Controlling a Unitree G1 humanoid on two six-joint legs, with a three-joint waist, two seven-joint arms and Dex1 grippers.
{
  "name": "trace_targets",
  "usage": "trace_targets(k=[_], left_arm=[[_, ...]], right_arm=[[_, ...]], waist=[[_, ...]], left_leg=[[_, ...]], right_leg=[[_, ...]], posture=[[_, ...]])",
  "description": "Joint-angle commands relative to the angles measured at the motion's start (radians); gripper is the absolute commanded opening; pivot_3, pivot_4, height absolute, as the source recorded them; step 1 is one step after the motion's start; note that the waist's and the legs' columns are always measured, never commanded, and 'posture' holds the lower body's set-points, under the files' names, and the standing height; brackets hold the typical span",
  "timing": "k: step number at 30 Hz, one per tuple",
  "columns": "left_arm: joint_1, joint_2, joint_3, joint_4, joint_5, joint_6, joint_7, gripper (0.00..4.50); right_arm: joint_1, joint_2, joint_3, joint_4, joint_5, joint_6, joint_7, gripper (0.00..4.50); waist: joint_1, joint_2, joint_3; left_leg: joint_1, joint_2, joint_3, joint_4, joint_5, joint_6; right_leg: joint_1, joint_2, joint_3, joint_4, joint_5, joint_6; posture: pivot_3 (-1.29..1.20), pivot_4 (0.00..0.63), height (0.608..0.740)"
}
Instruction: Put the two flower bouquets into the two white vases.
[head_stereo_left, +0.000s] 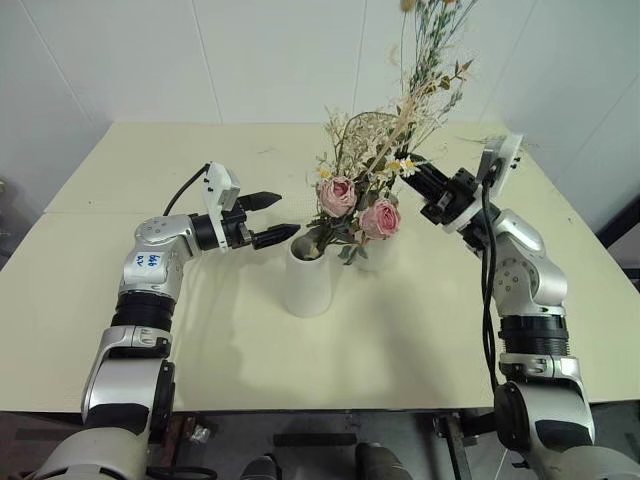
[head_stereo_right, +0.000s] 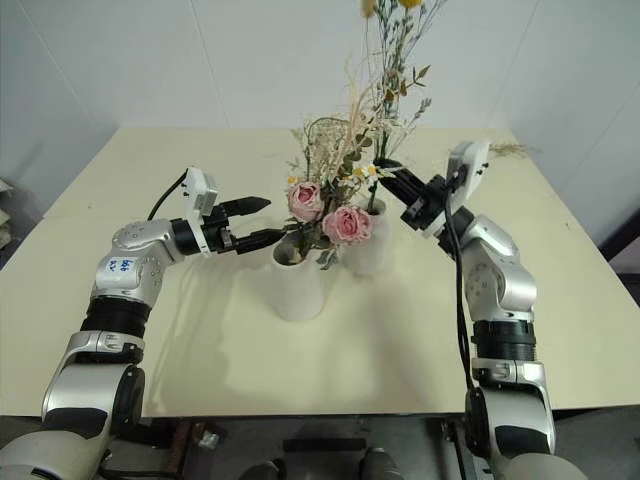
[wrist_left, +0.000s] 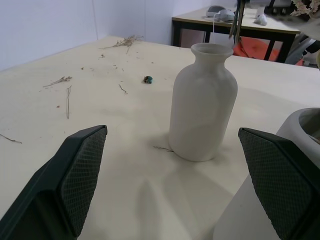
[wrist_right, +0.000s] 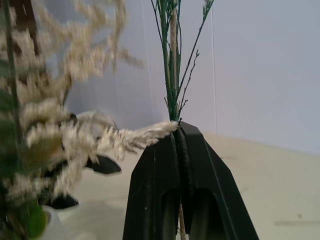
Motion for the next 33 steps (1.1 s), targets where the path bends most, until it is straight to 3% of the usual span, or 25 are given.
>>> trace_targets(k=[1,28,33], left_arm=[[-0.020,0.010,0.029,-0.030,-0.023,-0.012,-0.002,4.50],[0.014,0.016,0.051,-0.080,-0.027,0.011,0.018,4.50],[0.012,0.012,0.054,-0.076,-0.024,0.003,0.020,4.50]], right_arm=[[-0.047,-0.017,-0.044,-0.024,0.040,0.009,-0.017,0.04],[0.005,0.039,0.006,0.153,-0.072,-0.150,0.040,0.04],[0.005,0.037,0.015,0.131,-0.067,-0.148,0.057,1.35]], waist=[[0.001,0.000,0.000],[0.000,0.000,0.000],[0.000,0.000,0.000]], left_leg=[[0.000,0.000,0.000,0.000,0.000,0.000],[0.000,0.000,0.000,0.000,0.000,0.000],[0.000,0.000,0.000,0.000,0.000,0.000]], right_leg=[[0.000,0.000,0.000,0.000,0.000,0.000],[0.000,0.000,0.000,0.000,0.000,0.000],[0.000,0.000,0.000,-0.001,0.000,0.000]], posture=[[0.00,0.150,0.740],[0.00,0.150,0.740],[0.00,0.150,0.740]])
